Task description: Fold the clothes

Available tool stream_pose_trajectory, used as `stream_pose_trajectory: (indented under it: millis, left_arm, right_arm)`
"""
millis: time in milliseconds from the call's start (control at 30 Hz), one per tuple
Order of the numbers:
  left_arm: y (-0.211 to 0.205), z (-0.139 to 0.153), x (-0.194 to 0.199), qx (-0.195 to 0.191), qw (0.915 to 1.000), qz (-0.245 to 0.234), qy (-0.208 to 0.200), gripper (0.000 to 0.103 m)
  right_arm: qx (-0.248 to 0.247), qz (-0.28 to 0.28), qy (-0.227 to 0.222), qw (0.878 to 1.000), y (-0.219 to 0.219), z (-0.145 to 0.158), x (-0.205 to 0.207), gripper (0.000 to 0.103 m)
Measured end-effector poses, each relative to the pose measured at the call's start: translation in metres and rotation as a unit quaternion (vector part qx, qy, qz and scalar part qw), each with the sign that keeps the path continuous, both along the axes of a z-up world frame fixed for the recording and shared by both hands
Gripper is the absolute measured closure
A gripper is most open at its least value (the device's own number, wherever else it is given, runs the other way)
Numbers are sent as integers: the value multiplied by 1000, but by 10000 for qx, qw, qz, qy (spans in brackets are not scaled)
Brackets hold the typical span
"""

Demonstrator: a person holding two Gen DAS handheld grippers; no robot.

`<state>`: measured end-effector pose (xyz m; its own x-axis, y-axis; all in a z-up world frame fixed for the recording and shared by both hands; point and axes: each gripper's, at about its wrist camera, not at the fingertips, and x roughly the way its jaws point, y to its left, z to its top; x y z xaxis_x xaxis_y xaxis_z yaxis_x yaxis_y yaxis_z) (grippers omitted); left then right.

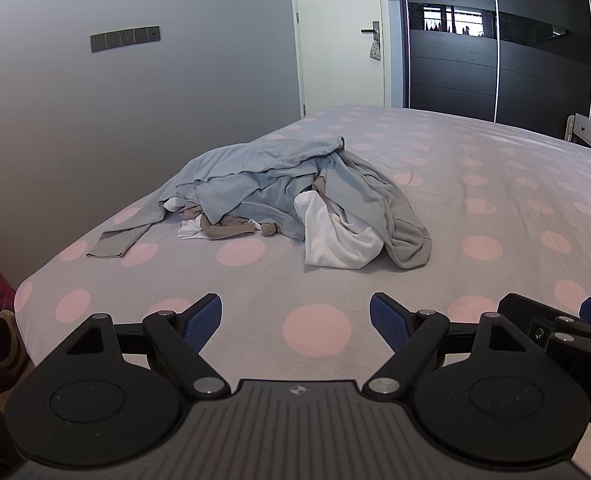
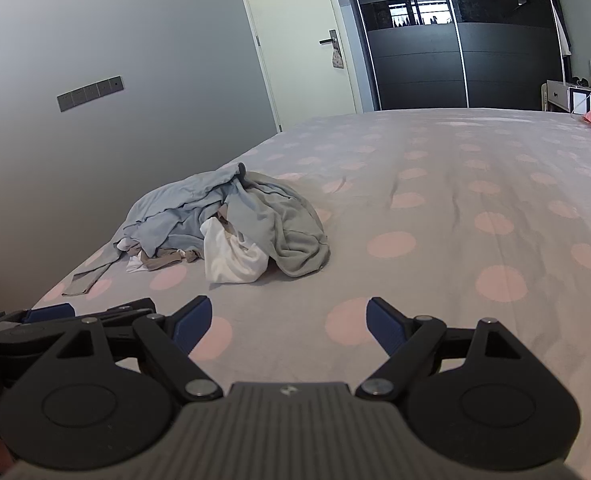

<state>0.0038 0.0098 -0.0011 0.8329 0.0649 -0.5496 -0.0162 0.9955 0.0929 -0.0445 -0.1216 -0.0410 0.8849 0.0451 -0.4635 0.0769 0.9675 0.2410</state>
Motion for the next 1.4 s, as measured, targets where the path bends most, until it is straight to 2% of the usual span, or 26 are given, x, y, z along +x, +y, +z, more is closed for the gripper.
stream_pose_trajectory:
  millis: [867,1133,1200,1333,1400]
  left_arm:
    - [1,0,-3,55,10000,-27,17,21]
    - [6,6,-7,-178,9996,52,-221,25]
    - [6,7,-7,-132,9994,116,-281,25]
    - [5,7,0,-270,9996,-19,-113,25]
    - [2,7,6,-217,9997,-108,-30,25]
  right_arm:
    - [11,280,49,9996,-12,-2,7,17]
    - [25,119,-160,9998,-16,1,3,17]
    - [28,26,-170,9998,-17,1,5,17]
    - [112,-43,24,9999,-20,-3,12,17]
    - [102,-39,85,9999,-20,-5,17,17]
